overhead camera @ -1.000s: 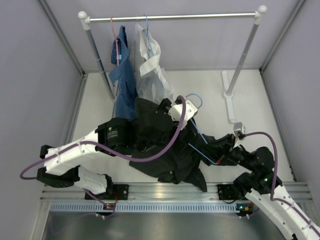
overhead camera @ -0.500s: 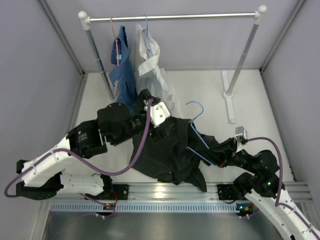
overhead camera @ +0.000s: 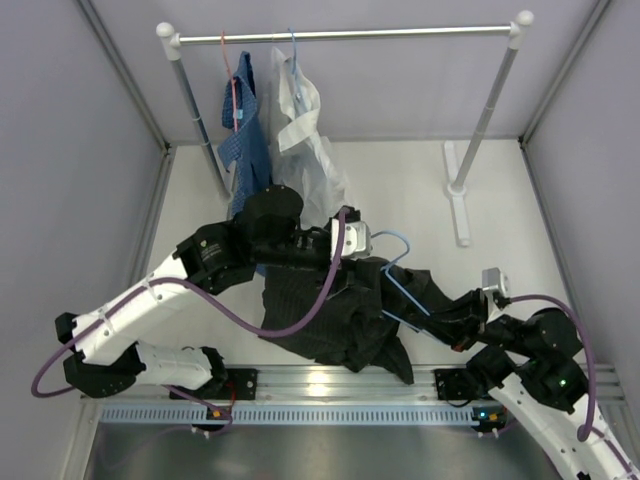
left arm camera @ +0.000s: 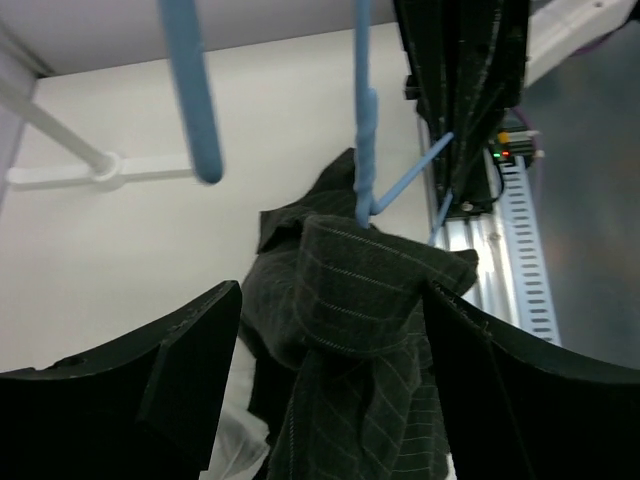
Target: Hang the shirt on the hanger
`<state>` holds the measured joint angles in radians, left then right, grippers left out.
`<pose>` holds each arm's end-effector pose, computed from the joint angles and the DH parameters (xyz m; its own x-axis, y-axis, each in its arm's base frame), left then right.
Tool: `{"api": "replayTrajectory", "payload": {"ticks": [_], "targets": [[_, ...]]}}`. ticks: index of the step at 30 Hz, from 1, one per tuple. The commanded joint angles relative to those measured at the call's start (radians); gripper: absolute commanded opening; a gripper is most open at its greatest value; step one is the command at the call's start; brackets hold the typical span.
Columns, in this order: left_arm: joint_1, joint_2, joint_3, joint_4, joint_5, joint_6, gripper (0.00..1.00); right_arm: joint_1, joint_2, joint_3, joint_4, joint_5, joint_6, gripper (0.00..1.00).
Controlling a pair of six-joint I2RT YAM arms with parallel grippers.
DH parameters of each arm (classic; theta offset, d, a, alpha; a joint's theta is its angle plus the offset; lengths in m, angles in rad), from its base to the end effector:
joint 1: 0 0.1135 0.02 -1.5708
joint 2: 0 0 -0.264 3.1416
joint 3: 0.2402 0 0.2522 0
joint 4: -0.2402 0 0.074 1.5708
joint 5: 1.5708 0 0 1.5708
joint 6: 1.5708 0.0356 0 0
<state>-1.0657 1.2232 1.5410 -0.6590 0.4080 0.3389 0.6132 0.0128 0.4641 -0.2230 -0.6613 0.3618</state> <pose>0.1060 -0.2208 0.4596 0.1745 0.3151 -0.9329 0.9821 0.0129 0.1881 0.0281 0.0465 0.3008 -0.1608 0.2284 -0.9602 -0.9478 0.2356 0.2148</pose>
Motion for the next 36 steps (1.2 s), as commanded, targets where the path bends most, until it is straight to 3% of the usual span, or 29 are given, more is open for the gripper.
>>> {"api": "replayTrajectory", "payload": {"ticks": [1, 2, 6, 14, 17, 20, 21, 22, 23, 27, 29, 33, 36], "targets": [[0.009, -0.010, 0.024, -0.001, 0.195, -0.035, 0.72, 0.010, -0.040, 0.065, 0.005, -0.040, -0.040, 0.00], [0.010, -0.007, 0.024, -0.005, 0.202, -0.040, 0.65, 0.010, -0.040, 0.068, 0.005, -0.046, -0.044, 0.00], [0.039, 0.010, 0.022, -0.048, 0.261, -0.049, 0.52, 0.010, -0.045, 0.080, 0.005, -0.060, -0.058, 0.00], [0.090, 0.002, -0.013, -0.056, 0.396, -0.070, 0.50, 0.010, -0.039, 0.094, 0.019, -0.121, -0.075, 0.00], [0.089, 0.019, 0.002, -0.094, 0.431, -0.058, 0.56, 0.010, -0.022, 0.107, 0.028, -0.150, -0.083, 0.00], [0.089, 0.029, 0.007, -0.117, 0.449, -0.052, 0.54, 0.010, 0.012, 0.122, 0.021, -0.172, -0.101, 0.00], [0.090, 0.030, 0.008, -0.123, 0.453, -0.051, 0.51, 0.010, 0.018, 0.125, 0.016, -0.175, -0.113, 0.00], [0.090, 0.032, 0.010, -0.128, 0.462, -0.048, 0.36, 0.010, 0.030, 0.130, 0.013, -0.176, -0.116, 0.00], [0.090, 0.032, 0.010, -0.134, 0.463, -0.047, 0.28, 0.010, 0.033, 0.131, 0.013, -0.176, -0.119, 0.00], [0.090, 0.027, 0.011, -0.145, 0.486, -0.049, 0.18, 0.010, 0.052, 0.134, 0.020, -0.182, -0.126, 0.00], [0.090, 0.019, 0.005, -0.149, 0.496, -0.044, 0.00, 0.010, 0.056, 0.137, 0.022, -0.169, -0.127, 0.00], [0.092, -0.016, -0.025, -0.148, 0.430, -0.024, 0.00, 0.011, 0.059, 0.146, 0.028, -0.126, -0.124, 0.00], [0.090, -0.042, -0.033, -0.149, 0.279, -0.026, 0.00, 0.010, 0.055, 0.150, -0.001, -0.009, -0.106, 0.56]]}}
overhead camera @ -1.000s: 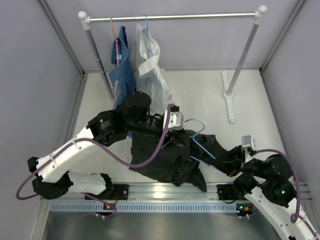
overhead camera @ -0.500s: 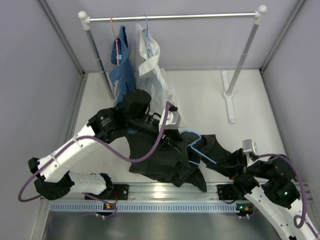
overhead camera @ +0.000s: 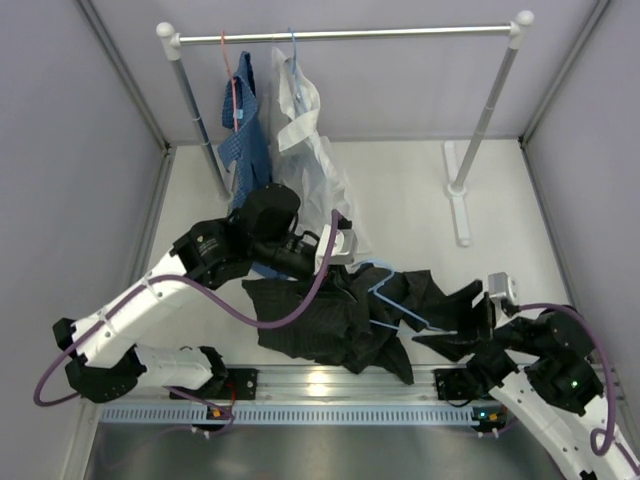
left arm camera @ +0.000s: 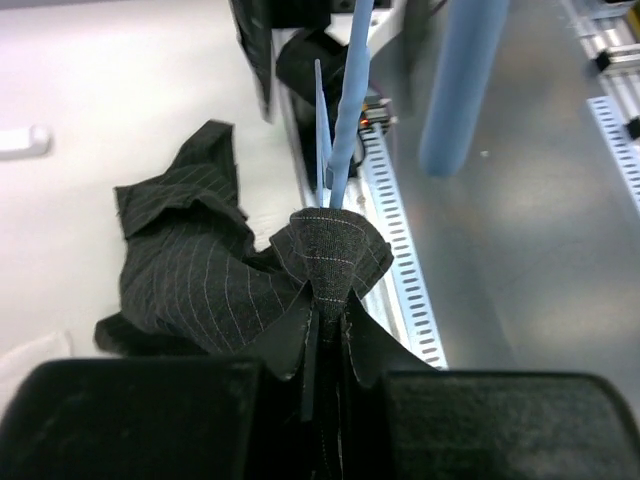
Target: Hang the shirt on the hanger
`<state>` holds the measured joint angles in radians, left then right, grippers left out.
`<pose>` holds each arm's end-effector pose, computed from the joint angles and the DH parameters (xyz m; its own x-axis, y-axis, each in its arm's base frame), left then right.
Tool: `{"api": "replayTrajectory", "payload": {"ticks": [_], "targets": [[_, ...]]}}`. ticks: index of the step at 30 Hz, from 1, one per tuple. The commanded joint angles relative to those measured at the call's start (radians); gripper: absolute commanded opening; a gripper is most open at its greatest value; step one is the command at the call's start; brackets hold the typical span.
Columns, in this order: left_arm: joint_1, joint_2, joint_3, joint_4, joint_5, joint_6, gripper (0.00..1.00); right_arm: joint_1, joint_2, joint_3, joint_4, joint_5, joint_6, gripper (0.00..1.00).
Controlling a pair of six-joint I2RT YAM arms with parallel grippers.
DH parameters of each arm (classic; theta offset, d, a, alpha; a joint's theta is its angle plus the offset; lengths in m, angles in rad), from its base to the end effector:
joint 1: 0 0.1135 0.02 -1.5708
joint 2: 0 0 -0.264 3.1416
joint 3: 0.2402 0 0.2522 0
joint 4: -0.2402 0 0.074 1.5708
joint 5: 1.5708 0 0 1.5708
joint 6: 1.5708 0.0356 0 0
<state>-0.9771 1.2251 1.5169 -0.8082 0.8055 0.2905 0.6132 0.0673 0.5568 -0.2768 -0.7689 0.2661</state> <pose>0.1094 -0.2081 0.4411 0.0003 0.3542 -0.9352 0.9654 -0.2440 -0.0921 0.0200 0.0444 0.3204 -0.0884 0.1689 -0.9817 -0.9807 0.1577 0.1154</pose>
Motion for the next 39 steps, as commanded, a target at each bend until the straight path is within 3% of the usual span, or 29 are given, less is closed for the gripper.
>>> {"api": "replayTrajectory", "payload": {"ticks": [1, 5, 7, 10, 12, 15, 20, 27, 36, 38, 39], "targets": [[0.002, -0.048, -0.009, 0.000, -0.168, 0.009, 0.00, 0.010, -0.007, 0.063, 0.035, 0.146, -0.005, 0.99], [0.002, -0.091, -0.015, 0.049, -0.434, -0.065, 0.00, 0.010, -0.023, 0.083, -0.133, 0.475, 0.039, 1.00], [0.002, -0.128, -0.040, 0.087, -0.578, -0.111, 0.00, 0.010, -0.035, 0.056, -0.174, 0.508, 0.099, 1.00], [0.002, -0.165, -0.075, 0.161, -0.676, -0.166, 0.00, 0.010, -0.037, 0.003, -0.161, 0.504, 0.180, 1.00], [0.002, -0.191, -0.089, 0.200, -0.703, -0.198, 0.00, 0.010, -0.031, -0.029, -0.124, 0.474, 0.261, 0.98], [0.002, -0.214, -0.109, 0.240, -0.735, -0.260, 0.00, 0.010, 0.006, -0.162, 0.057, 0.395, 0.429, 0.87], [0.002, -0.268, -0.210, 0.381, -0.834, -0.395, 0.00, 0.011, 0.150, -0.247, 0.345, 0.361, 0.542, 0.76], [0.000, -0.286, -0.261, 0.429, -0.810, -0.432, 0.00, 0.031, 0.331, -0.293, 0.574, 0.333, 0.562, 0.68], [0.000, -0.306, -0.284, 0.480, -0.763, -0.455, 0.00, 0.131, 0.515, -0.291, 0.639, 0.476, 0.453, 0.55], [0.002, -0.303, -0.282, 0.478, -0.764, -0.453, 0.00, 0.146, 0.540, -0.296, 0.682, 0.480, 0.441, 0.45], [0.002, -0.302, -0.284, 0.478, -0.772, -0.453, 0.00, 0.151, 0.560, -0.296, 0.700, 0.479, 0.441, 0.27]]}}
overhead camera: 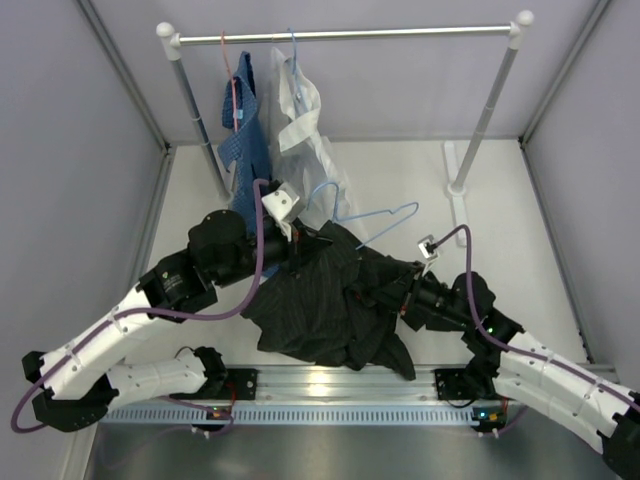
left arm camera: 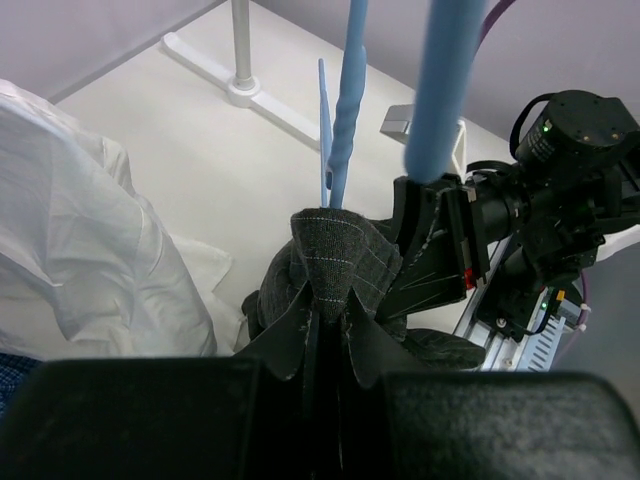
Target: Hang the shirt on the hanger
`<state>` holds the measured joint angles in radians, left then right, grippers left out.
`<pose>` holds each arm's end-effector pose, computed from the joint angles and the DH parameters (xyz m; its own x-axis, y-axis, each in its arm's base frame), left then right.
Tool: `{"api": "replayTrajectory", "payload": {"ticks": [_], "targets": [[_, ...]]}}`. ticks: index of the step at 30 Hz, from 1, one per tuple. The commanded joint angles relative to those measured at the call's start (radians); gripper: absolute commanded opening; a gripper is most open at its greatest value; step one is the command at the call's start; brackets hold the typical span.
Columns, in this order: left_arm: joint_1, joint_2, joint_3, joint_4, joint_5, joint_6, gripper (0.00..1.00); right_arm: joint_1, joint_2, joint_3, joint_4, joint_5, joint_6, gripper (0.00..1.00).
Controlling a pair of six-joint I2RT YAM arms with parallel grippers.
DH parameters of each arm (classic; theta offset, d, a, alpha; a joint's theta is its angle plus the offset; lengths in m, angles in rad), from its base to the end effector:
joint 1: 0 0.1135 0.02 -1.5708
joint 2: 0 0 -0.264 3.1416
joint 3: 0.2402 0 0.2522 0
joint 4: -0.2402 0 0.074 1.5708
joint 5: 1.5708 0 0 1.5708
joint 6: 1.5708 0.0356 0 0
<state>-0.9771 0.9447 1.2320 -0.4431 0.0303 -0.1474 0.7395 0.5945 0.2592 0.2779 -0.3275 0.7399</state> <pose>0.1062 -0.1593 0.4374 -0.2100 0.0487 -0.9765 0.8233 0.5475 -0.1497 0.1104 0.1162 0.2312 -0.6215 0.2972 -0.7249 -0.6179 0.3829 0.6867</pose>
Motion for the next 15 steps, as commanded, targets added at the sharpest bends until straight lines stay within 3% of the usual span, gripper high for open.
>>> {"api": "replayTrajectory", "payload": {"ticks": [1, 3, 5, 10, 15], "targets": [[0.002, -0.023, -0.002, 0.113, -0.010, -0.012, 0.00, 0.031, 0.042, 0.005, 0.145, 0.038, -0.037, 0.16], [0.000, -0.026, -0.005, 0.113, -0.020, -0.008, 0.00, 0.031, 0.044, 0.011, 0.132, 0.059, -0.051, 0.00], [0.002, -0.033, -0.015, 0.113, -0.069, 0.006, 0.00, 0.031, 0.018, 0.012, 0.058, 0.100, -0.080, 0.00], [0.002, -0.095, -0.068, 0.112, -0.035, 0.054, 0.00, 0.014, -0.110, 0.055, -0.208, 0.322, -0.129, 0.00], [0.000, -0.198, -0.218, 0.155, 0.032, 0.088, 0.00, -0.032, -0.072, 0.248, -0.544, 0.403, -0.194, 0.00]]}}
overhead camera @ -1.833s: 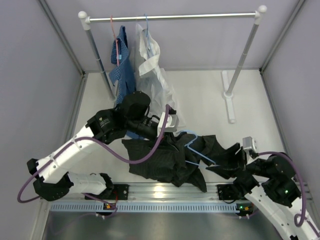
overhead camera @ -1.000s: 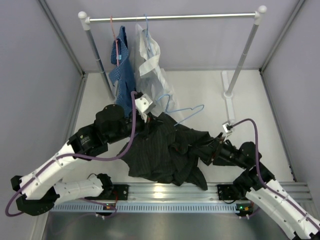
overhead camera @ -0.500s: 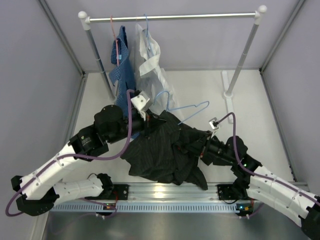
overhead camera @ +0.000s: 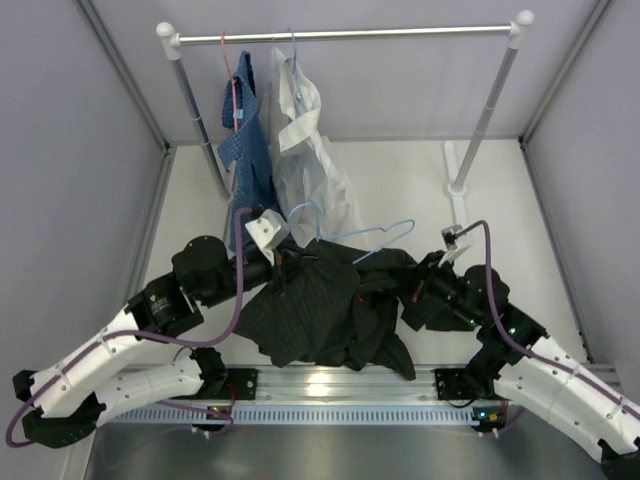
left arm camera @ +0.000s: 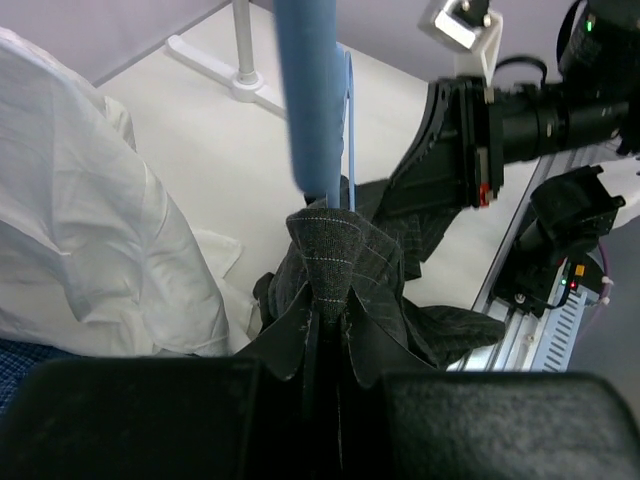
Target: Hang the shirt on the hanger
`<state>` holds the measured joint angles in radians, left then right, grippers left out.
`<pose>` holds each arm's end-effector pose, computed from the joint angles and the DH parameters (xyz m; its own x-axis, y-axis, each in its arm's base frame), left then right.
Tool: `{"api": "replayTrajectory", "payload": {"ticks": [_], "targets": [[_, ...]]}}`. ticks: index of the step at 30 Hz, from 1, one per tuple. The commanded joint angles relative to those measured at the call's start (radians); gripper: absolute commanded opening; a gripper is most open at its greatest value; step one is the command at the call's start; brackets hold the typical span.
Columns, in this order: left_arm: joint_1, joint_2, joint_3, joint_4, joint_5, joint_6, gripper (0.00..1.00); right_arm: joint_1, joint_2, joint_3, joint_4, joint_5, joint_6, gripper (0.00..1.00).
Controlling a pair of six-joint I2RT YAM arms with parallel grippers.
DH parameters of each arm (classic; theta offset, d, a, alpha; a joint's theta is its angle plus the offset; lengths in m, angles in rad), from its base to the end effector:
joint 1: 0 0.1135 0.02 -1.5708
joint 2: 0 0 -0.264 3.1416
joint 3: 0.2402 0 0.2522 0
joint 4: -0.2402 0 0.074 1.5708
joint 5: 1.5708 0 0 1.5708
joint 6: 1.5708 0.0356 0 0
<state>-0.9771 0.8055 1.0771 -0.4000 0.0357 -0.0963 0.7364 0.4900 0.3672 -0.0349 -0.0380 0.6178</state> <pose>0.0916 -0.1380 0.4134 -0.1528 0.0547 -0.9867 0.8373 0.5375 -0.0999 0.1071 0.0989 0.2501 -0.4997 0.3283 -0.8016 -0.5023 0.6441 0.5769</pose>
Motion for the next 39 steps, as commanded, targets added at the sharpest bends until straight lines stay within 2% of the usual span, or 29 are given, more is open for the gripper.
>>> {"api": "replayTrajectory", "payload": {"ticks": [1, 3, 4, 7, 9, 13, 16, 18, 23, 29, 30, 33, 39], "targets": [[0.000, -0.095, -0.086, 0.137, 0.035, 0.035, 0.00, -0.054, 0.059, 0.179, -0.278, 0.125, -0.101, 0.00], [0.002, -0.130, -0.123, 0.165, 0.041, 0.035, 0.00, -0.086, 0.126, 0.268, -0.356, 0.090, -0.128, 0.00], [0.000, -0.155, -0.149, 0.173, 0.030, 0.035, 0.00, -0.119, 0.142, 0.288, -0.364, -0.009, -0.153, 0.00], [0.000, -0.170, -0.167, 0.178, 0.001, 0.044, 0.00, -0.176, 0.179, 0.349, -0.391, -0.146, -0.173, 0.00], [0.000, -0.173, -0.172, 0.171, 0.004, 0.063, 0.00, -0.209, 0.202, 0.389, -0.445, -0.158, -0.185, 0.00], [0.000, -0.170, -0.174, 0.133, -0.003, 0.087, 0.00, -0.363, 0.251, 0.444, -0.503, -0.250, -0.228, 0.00], [0.000, -0.147, -0.178, 0.093, -0.062, 0.133, 0.00, -0.440, 0.257, 0.486, -0.528, -0.275, -0.240, 0.00], [-0.003, -0.123, -0.174, 0.082, -0.045, 0.136, 0.00, -0.460, 0.257, 0.504, -0.531, -0.277, -0.243, 0.01], [-0.008, -0.085, -0.166, 0.066, -0.040, 0.142, 0.00, -0.471, 0.291, 0.584, -0.554, -0.252, -0.265, 0.00], [-0.029, -0.051, -0.144, 0.007, -0.091, 0.164, 0.00, -0.482, 0.312, 0.677, -0.632, -0.070, -0.268, 0.01], [-0.046, -0.042, -0.141, -0.008, -0.133, 0.167, 0.00, -0.482, 0.318, 0.691, -0.672, 0.008, -0.270, 0.00], [-0.087, -0.008, -0.128, -0.062, -0.184, 0.184, 0.00, -0.482, 0.357, 0.753, -0.720, 0.101, -0.302, 0.00], [-0.189, 0.026, -0.132, -0.082, -0.273, 0.191, 0.00, -0.482, 0.418, 0.808, -0.750, 0.148, -0.357, 0.00]]}}
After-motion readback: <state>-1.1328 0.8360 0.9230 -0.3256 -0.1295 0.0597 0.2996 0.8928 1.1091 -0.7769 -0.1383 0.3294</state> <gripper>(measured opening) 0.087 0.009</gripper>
